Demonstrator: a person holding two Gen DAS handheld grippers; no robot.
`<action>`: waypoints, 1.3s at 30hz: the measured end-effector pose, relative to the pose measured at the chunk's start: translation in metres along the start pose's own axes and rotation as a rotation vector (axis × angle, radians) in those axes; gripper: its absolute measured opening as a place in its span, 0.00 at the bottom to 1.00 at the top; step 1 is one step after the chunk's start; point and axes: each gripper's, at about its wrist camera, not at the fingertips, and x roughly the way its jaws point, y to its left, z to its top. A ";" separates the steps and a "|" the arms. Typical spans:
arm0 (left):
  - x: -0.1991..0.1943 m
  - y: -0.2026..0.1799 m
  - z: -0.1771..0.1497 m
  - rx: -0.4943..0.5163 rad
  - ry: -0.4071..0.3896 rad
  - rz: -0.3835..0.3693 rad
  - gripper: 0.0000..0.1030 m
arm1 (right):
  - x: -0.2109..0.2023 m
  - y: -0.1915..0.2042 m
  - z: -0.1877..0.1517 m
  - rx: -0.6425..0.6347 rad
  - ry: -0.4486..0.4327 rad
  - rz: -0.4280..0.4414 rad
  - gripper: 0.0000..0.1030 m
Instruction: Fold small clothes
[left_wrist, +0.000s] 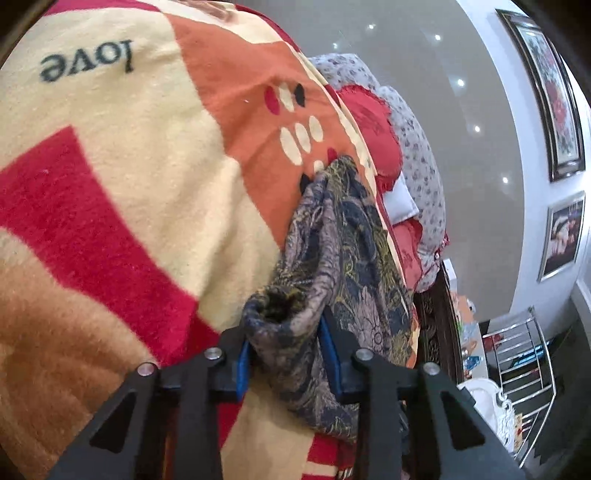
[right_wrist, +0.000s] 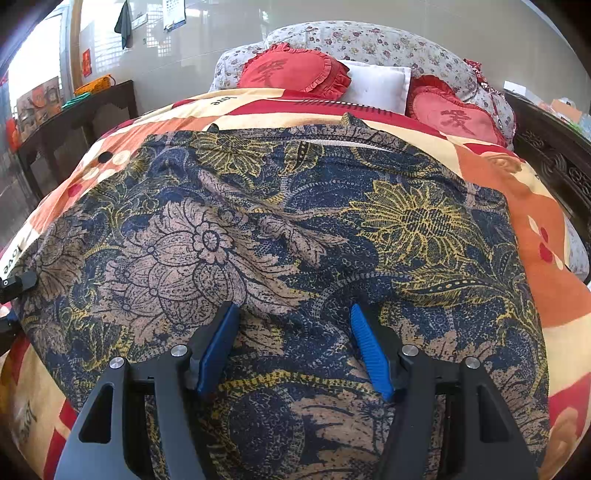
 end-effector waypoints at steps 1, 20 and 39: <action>0.001 0.000 0.000 0.000 -0.001 0.010 0.29 | 0.000 0.000 0.000 0.000 0.000 0.000 0.48; 0.008 -0.152 -0.115 0.868 -0.172 0.187 0.04 | -0.037 -0.024 0.056 0.151 -0.043 0.274 0.50; 0.012 -0.163 -0.124 0.917 -0.129 0.137 0.05 | 0.039 0.107 0.174 -0.104 0.228 0.544 0.51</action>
